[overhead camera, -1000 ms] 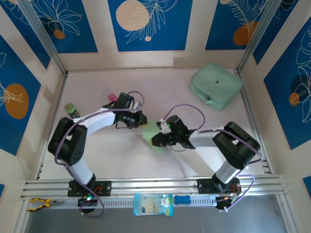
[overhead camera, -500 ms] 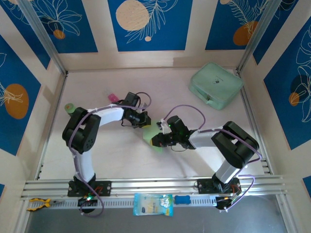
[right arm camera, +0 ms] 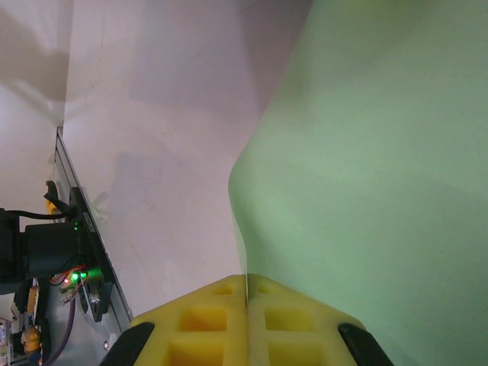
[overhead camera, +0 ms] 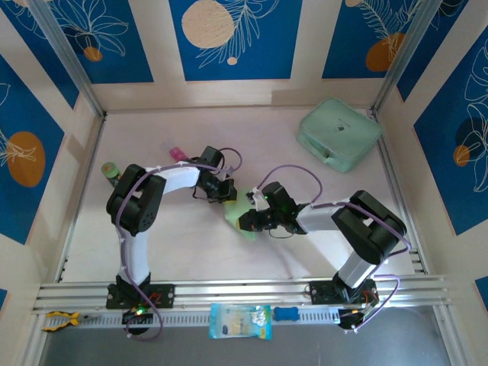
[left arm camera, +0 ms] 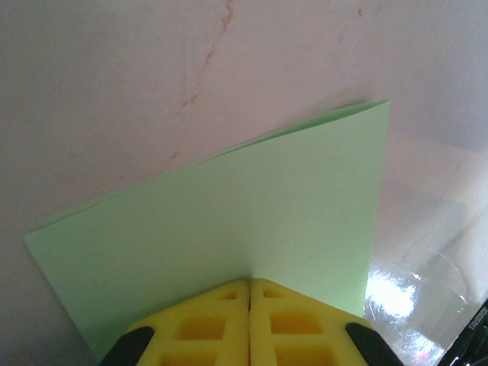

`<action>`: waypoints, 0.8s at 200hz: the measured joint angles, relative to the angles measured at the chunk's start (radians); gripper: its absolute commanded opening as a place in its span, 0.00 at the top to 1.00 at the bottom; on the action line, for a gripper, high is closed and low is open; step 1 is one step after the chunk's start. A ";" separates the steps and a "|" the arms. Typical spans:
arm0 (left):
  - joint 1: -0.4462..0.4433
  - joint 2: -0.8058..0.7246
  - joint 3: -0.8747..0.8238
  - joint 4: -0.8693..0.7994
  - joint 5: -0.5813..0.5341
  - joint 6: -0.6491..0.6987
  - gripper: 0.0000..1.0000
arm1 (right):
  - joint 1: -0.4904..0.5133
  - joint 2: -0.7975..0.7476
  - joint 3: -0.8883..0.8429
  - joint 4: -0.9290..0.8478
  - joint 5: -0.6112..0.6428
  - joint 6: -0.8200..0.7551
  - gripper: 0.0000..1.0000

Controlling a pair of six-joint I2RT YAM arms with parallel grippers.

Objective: Fold a paper plane with a square sheet of paper (pick it up from the middle)
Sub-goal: Third fold the triangle at the center of the table.

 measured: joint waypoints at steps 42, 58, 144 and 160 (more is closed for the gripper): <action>0.000 0.001 0.005 -0.008 -0.003 0.004 0.93 | -0.023 0.000 0.024 -0.048 0.000 -0.037 0.96; 0.000 0.001 0.005 -0.008 -0.003 0.007 0.93 | -0.034 0.000 0.029 -0.056 0.000 -0.045 0.96; -0.001 0.008 0.019 -0.027 -0.004 0.022 0.93 | -0.066 0.025 0.059 -0.114 0.001 -0.101 0.95; -0.001 0.009 0.021 -0.030 -0.004 0.022 0.93 | -0.068 0.036 0.077 -0.134 0.001 -0.116 0.95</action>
